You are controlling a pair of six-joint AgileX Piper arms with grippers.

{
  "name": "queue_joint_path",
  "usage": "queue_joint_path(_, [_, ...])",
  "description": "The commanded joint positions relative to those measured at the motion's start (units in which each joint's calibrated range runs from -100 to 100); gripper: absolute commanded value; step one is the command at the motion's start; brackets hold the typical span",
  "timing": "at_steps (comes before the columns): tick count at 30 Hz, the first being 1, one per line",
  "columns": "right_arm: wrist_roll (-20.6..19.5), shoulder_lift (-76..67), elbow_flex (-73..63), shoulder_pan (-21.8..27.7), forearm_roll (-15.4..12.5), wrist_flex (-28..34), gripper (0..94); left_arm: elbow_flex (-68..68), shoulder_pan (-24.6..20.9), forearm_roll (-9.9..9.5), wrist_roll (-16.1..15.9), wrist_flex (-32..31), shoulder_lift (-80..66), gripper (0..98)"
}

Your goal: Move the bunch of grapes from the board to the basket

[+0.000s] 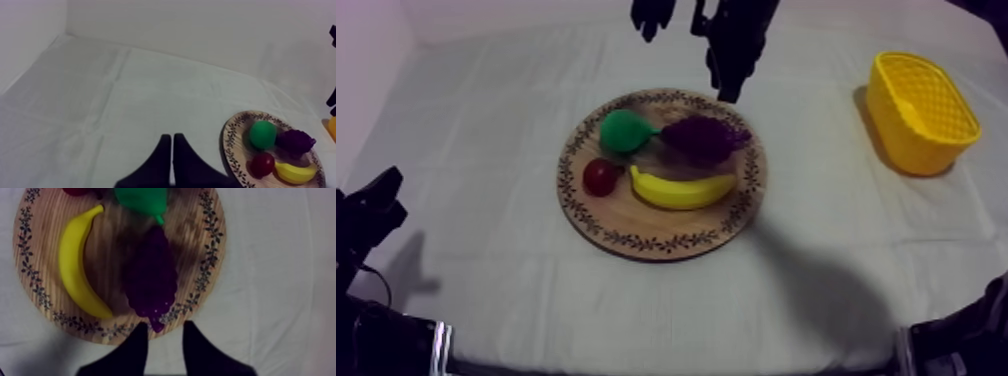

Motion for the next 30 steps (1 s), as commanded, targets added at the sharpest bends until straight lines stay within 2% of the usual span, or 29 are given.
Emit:
queue_joint_path(1, [0.1, 0.5, -0.2, 0.0, -0.2, -0.3, 38.9, 0.0, 0.0, -0.02, 0.0, 0.0, 0.0, 0.1])
queue_joint_path(5, [0.3, 1.3, -0.9, -0.1, -0.3, -0.8, 52.1, 0.0, 0.0, -0.02, 0.0, 0.0, 0.0, 0.1])
queue_joint_path(11, [0.7, 2.3, -2.5, 0.0, -0.1, -1.7, 61.6, 0.0, 0.0, -0.02, 0.0, 0.0, 0.0, 0.1])
queue_joint_path(30, [1.8, 10.2, -1.0, 0.5, 0.1, -6.4, 63.0, 0.0, 0.0, -0.02, 0.0, 0.0, 0.0, 0.1])
